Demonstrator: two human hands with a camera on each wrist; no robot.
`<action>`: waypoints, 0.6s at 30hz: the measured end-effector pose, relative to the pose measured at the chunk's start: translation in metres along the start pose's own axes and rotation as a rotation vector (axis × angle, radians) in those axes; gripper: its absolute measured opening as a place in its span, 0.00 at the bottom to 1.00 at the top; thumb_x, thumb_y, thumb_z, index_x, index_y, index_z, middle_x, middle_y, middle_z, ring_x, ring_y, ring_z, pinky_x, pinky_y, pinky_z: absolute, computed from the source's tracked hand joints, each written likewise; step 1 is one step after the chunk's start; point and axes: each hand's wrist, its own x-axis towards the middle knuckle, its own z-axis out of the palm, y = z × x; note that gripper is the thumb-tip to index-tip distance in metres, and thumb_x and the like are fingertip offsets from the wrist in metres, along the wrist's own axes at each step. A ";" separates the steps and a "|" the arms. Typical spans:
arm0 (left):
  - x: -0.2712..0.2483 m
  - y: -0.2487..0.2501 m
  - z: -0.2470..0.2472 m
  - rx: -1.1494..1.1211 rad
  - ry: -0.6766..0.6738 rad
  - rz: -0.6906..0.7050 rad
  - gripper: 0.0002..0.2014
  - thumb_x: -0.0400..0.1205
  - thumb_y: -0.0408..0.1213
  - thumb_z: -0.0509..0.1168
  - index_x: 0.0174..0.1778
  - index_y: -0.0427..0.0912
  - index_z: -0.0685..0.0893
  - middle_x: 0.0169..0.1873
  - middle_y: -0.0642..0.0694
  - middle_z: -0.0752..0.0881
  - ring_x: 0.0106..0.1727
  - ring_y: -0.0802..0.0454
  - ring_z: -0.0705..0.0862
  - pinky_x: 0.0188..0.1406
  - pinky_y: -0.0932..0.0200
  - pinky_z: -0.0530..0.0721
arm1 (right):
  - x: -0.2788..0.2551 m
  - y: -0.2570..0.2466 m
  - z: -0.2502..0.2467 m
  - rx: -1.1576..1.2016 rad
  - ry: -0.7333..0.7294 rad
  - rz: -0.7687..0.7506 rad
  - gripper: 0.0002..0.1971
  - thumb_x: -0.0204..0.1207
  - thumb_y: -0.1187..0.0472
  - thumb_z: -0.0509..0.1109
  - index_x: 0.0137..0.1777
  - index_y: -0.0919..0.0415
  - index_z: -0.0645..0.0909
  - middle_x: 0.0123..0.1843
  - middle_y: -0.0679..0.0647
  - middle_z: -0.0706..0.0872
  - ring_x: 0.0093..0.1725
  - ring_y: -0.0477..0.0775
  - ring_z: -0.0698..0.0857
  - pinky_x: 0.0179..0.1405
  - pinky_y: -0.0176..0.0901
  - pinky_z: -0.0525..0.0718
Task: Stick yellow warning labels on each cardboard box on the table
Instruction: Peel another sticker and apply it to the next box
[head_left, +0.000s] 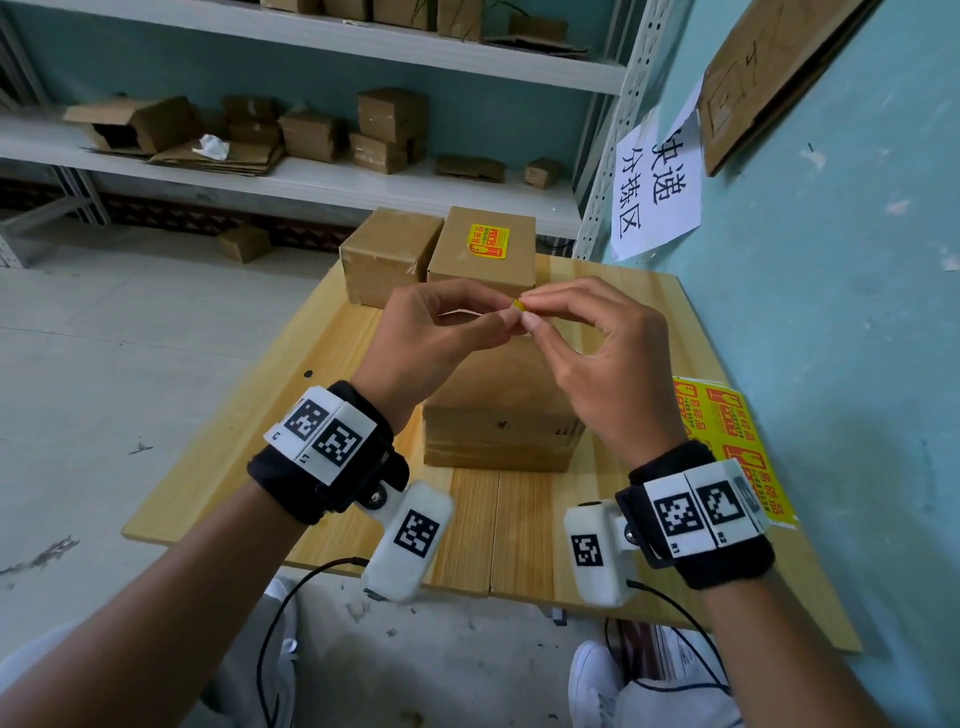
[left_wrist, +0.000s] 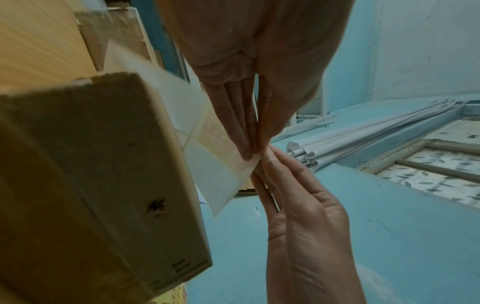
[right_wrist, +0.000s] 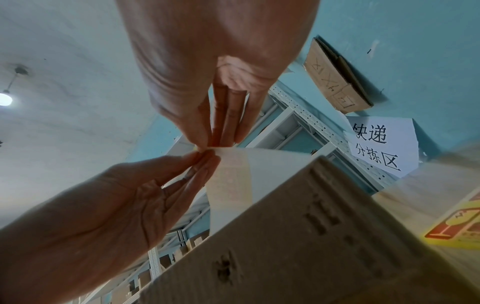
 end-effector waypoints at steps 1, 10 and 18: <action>0.000 0.000 0.000 0.014 -0.003 0.009 0.08 0.78 0.30 0.72 0.51 0.30 0.88 0.47 0.39 0.92 0.49 0.48 0.91 0.53 0.60 0.87 | 0.000 0.000 0.000 0.008 -0.002 0.005 0.06 0.76 0.66 0.76 0.52 0.64 0.91 0.50 0.53 0.91 0.51 0.45 0.89 0.53 0.37 0.87; -0.002 0.000 -0.002 0.152 -0.030 0.109 0.07 0.78 0.29 0.71 0.50 0.34 0.89 0.47 0.45 0.92 0.49 0.55 0.91 0.51 0.66 0.86 | -0.001 0.001 -0.001 -0.003 -0.034 0.008 0.05 0.76 0.67 0.76 0.51 0.65 0.91 0.49 0.53 0.91 0.50 0.45 0.90 0.52 0.41 0.89; -0.001 -0.001 -0.003 0.334 -0.024 0.195 0.08 0.80 0.32 0.70 0.53 0.34 0.89 0.48 0.45 0.91 0.50 0.57 0.90 0.54 0.64 0.87 | -0.001 0.004 -0.001 -0.093 -0.066 -0.072 0.06 0.77 0.64 0.76 0.51 0.65 0.91 0.50 0.53 0.91 0.49 0.47 0.89 0.50 0.43 0.88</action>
